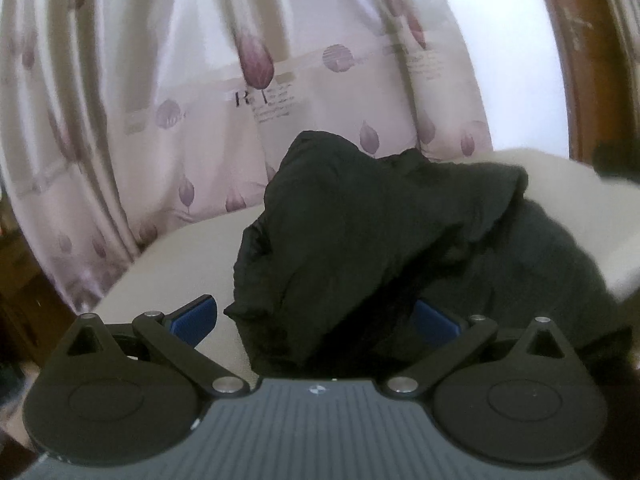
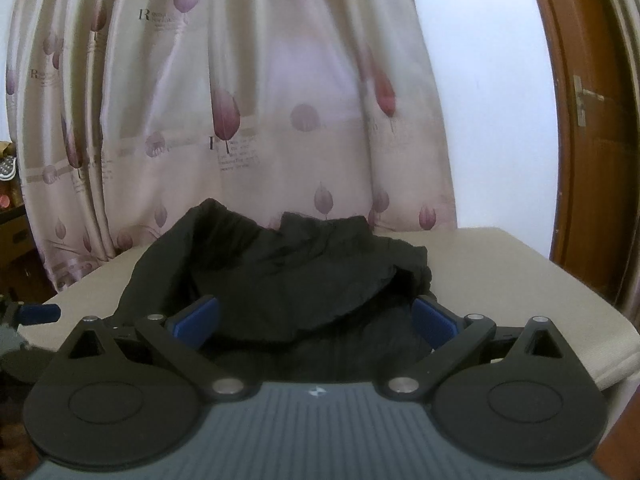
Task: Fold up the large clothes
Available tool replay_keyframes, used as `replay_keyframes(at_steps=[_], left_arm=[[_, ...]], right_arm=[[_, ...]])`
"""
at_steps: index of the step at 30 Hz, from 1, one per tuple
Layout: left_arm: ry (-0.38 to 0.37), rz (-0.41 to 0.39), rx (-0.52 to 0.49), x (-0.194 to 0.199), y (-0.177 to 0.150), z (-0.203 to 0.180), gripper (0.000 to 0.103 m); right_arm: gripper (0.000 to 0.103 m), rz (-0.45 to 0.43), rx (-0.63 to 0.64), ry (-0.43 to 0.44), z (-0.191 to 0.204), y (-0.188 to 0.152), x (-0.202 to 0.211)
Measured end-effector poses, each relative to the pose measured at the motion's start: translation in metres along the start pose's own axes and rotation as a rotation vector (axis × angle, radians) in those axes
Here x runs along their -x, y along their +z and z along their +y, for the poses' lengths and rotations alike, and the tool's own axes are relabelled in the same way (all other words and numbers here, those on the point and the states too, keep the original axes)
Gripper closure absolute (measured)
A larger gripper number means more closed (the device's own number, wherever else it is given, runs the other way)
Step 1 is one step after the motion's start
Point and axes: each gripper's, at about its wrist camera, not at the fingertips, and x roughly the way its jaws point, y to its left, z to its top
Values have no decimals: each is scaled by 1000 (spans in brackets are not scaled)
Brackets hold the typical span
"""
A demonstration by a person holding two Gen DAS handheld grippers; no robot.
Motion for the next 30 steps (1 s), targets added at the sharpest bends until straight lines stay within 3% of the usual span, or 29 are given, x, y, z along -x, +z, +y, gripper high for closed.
replay_keyframes(at_steps=[10,13,14,15,16,17,18,21,24,30], left_arm=[[44,-76,-160,-17,-15,-24,0],[15,-70,-167,-26,-13,-25,9],[8,-58,-164,-31,-12,-23,20],[10,-43,-160,-36,-10,-21,45],[9,-19,-150,-42,-8,-16,59],[4,11,-124,-49,-4,-9,77],[-8,33,-79,-54,1,2,81],[10,32,13,-61,19,37,85],[103,3,80,-74,47,80,87],[304,57,253,-136,102,187,88]], right_arm=[[0,38,-14,-6,-1,-7,-8],[0,49,-15,-10,-2,-8,-12],[0,53,-17,-11,-3,-7,-13],[0,57,-18,-13,-4,-7,-14],[0,63,-19,-15,-5,-7,-16],[0,67,-20,-16,-6,-7,-18],[0,69,-20,-17,-6,-7,-20],[0,75,-17,-24,-7,-7,-23],[0,88,-16,-29,-8,-8,-29],[0,123,-13,-37,-10,-10,-41]])
